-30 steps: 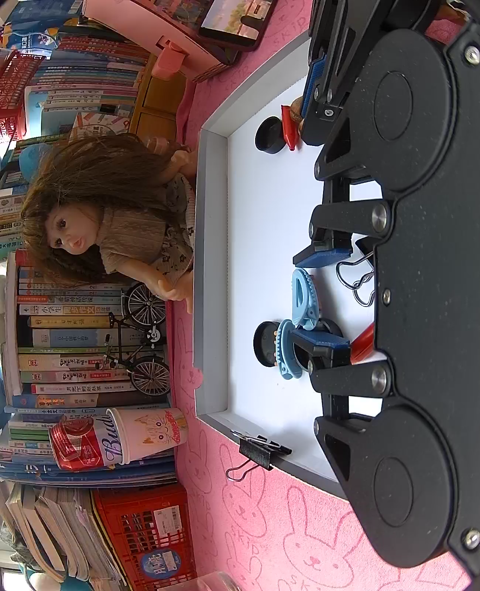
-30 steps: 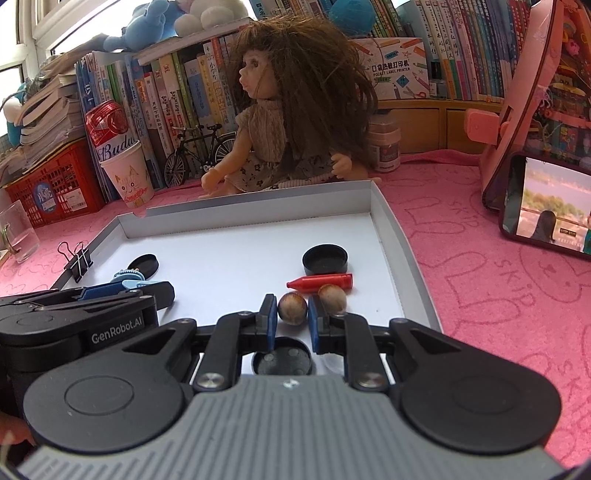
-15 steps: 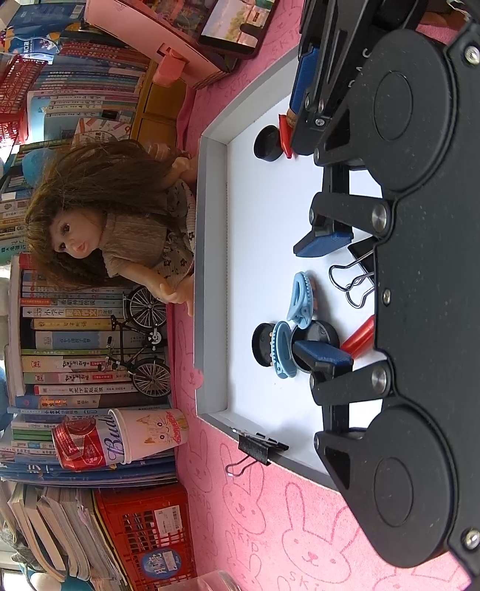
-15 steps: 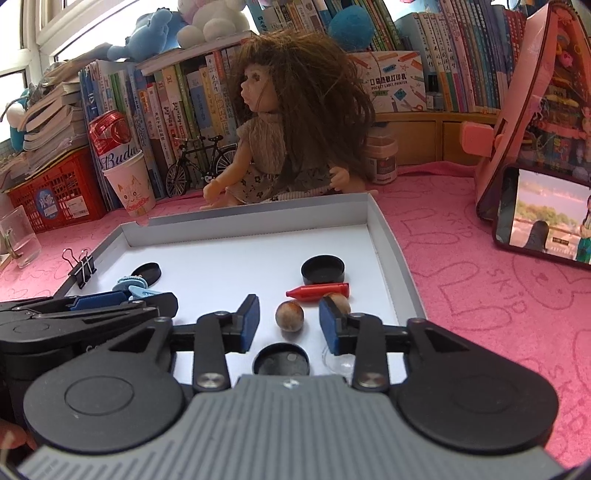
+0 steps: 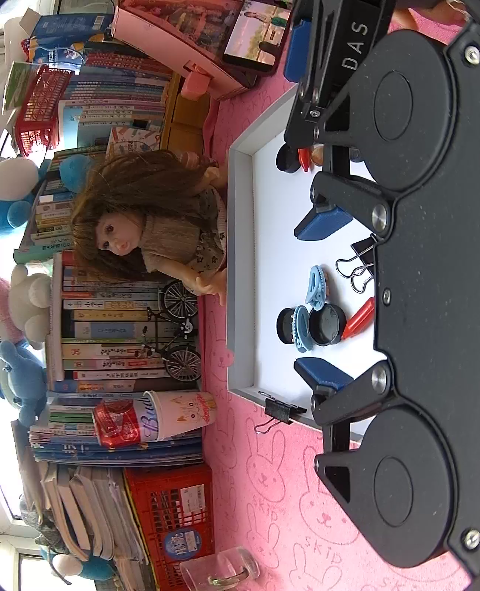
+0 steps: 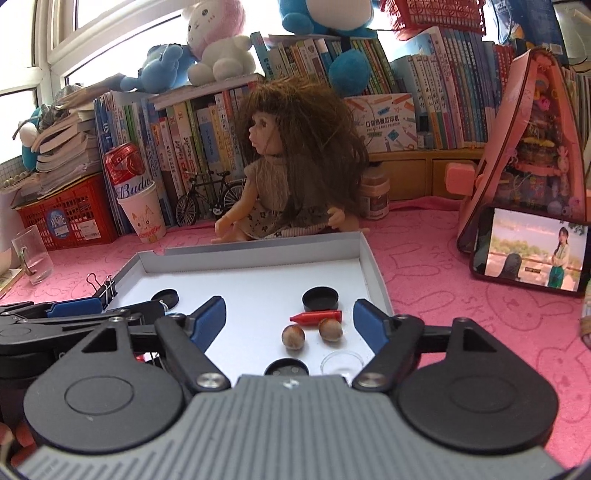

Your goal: Organize rigid objects

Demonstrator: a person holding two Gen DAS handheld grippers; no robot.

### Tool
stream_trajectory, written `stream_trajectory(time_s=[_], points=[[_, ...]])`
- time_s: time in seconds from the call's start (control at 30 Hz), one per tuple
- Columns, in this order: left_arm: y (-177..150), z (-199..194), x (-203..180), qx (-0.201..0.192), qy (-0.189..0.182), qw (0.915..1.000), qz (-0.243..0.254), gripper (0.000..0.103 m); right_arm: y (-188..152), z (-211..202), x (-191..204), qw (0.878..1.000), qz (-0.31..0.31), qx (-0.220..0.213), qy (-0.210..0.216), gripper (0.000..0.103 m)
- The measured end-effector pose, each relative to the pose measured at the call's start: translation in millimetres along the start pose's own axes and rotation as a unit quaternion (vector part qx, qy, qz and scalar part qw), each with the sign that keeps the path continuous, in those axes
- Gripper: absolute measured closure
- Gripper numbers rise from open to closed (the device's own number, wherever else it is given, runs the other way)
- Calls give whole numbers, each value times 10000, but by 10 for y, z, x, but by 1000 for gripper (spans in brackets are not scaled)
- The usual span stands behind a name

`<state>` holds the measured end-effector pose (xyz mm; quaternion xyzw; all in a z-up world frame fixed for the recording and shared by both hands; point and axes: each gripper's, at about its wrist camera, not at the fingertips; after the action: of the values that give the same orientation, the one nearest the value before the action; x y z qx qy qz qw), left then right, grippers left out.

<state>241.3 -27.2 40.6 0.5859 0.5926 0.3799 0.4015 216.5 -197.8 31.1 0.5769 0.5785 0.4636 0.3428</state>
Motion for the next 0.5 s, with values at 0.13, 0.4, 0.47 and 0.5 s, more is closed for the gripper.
stream_trajectory(time_s=[0.13,0.4,0.47,0.5], points=[[2,-82,-14,-37,48,10000,53,31,38,-76,4,10000,3,-65,-27,17],[-44,-261,17,-60,45,10000,52,29,42,-237,-19,9998,4,-84,-155,15],[-79,-308,24,-67,86,9999,79,29,24,-279,-34,9998,14,-64,-177,14],[-99,-328,25,-59,106,9999,97,29,13,-297,-37,9998,1,-39,-177,13]])
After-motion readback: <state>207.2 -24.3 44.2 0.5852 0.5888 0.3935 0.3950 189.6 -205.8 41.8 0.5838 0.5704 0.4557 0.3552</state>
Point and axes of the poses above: each gripper's, at about its wrist camera, not at the fingertips, and z roughly the way its jaws point, x to its left, y to its top, and after that the axes turned 9 degrees about -x, right-handed
